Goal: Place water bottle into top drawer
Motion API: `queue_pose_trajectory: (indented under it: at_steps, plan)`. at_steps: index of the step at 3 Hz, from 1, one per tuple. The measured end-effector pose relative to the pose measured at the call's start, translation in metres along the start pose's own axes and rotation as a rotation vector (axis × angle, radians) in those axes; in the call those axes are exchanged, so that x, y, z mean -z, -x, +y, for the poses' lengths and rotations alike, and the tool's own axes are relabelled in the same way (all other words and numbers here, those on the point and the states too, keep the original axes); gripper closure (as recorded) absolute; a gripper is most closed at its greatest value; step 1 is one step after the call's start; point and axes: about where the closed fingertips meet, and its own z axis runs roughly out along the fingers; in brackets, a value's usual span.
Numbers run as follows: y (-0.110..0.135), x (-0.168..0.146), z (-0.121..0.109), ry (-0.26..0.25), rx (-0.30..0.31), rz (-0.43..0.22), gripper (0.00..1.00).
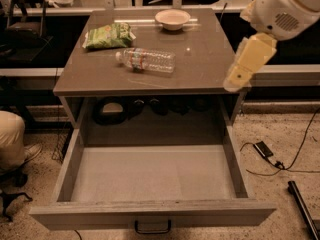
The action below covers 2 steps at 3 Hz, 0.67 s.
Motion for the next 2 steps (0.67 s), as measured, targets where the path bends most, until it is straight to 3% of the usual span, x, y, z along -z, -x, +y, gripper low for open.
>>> queue_pose_trajectory:
  at_steps: [1, 2]
  plan:
    - [0.0686, -0.0544, -0.0255, 0.025, 0.012, -0.067, 0.00]
    - [0.0683, -0.0554, -0.0261, 0.023, 0.010, -0.069, 0.00]
